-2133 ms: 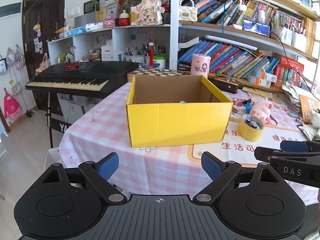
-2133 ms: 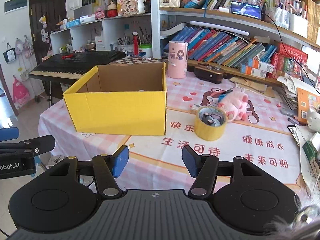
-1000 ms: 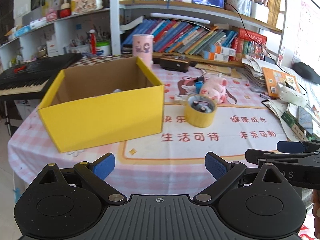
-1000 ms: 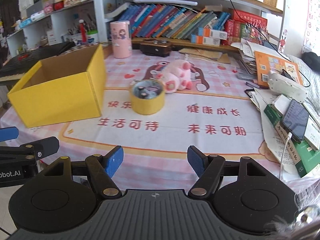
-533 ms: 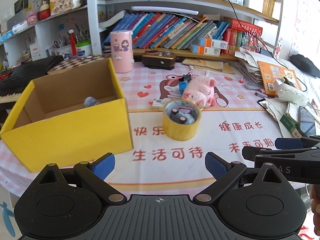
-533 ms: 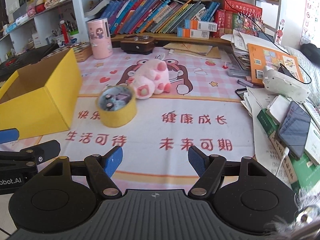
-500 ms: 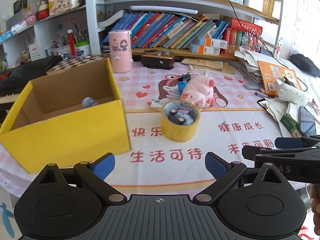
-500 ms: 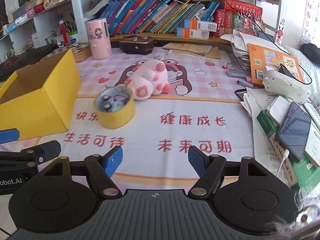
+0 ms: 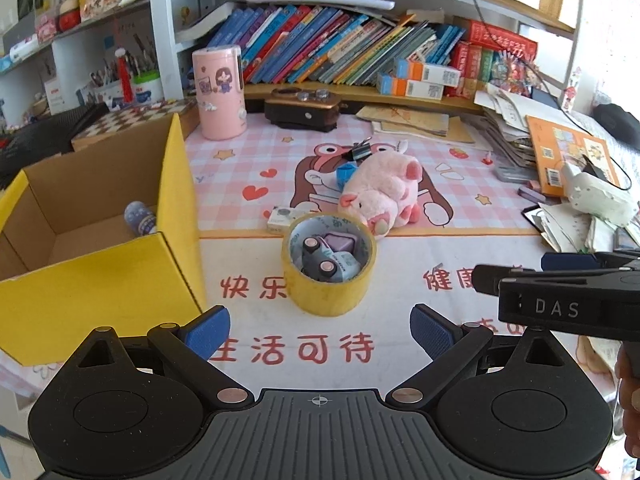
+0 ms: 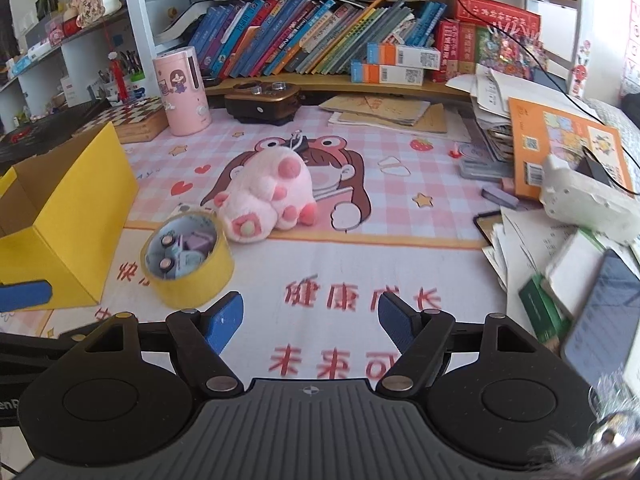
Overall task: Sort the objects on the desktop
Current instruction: 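Grasp the tape roll with the left tool while the right tool grasps the pink plush pig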
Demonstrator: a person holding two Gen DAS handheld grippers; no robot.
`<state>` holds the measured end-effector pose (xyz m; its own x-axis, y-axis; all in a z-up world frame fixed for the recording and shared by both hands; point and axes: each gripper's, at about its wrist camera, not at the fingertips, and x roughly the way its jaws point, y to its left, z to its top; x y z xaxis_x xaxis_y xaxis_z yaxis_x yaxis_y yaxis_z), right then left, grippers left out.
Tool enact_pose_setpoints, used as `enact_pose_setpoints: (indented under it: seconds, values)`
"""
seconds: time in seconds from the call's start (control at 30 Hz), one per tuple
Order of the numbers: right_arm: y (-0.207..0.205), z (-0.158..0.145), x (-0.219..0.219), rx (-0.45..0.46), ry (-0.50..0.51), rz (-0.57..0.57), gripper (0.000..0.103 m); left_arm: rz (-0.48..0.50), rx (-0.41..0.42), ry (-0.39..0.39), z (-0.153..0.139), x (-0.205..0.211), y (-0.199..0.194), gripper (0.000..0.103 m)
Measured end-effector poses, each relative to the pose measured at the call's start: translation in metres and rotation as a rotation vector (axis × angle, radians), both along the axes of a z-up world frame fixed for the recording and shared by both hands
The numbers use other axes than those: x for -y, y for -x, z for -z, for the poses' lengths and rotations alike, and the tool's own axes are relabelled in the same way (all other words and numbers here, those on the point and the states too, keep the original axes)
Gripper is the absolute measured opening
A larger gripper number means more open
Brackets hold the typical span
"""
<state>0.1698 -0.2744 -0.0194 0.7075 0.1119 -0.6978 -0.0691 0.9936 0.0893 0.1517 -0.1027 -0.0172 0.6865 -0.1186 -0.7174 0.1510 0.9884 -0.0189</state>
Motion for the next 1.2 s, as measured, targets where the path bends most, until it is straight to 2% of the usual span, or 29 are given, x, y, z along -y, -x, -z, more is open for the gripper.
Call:
enact_pose_setpoints:
  seconds: [0.3, 0.53, 0.73, 0.9, 0.93, 1.03, 1.2]
  values:
    - [-0.034, 0.0, 0.016, 0.009, -0.02, -0.043, 0.075, -0.023, 0.01, -0.015, 0.006, 0.021, -0.027, 0.096]
    - [-0.052, 0.004, 0.027, -0.001, -0.036, -0.046, 0.079, -0.049, -0.044, -0.032, 0.03, 0.03, -0.056, 0.096]
    - [-0.064, 0.01, 0.029, -0.017, -0.045, -0.057, 0.082, -0.046, -0.059, -0.089, 0.048, 0.035, -0.08, 0.097]
    - [-0.076, 0.012, 0.029, -0.025, -0.053, -0.06, 0.085, -0.048, -0.066, -0.089, 0.056, 0.034, -0.095, 0.096]
    - [-0.078, 0.013, 0.029, -0.026, -0.052, -0.057, 0.086, -0.049, -0.064, -0.088, 0.057, 0.034, -0.096, 0.096]
    - [-0.084, 0.014, 0.032, -0.033, -0.055, -0.042, 0.088, -0.044, -0.067, -0.083, 0.058, 0.035, -0.1, 0.085]
    - [-0.092, 0.015, 0.033, -0.038, -0.074, -0.031, 0.088, -0.032, -0.062, -0.076, 0.055, 0.036, -0.1, 0.083]
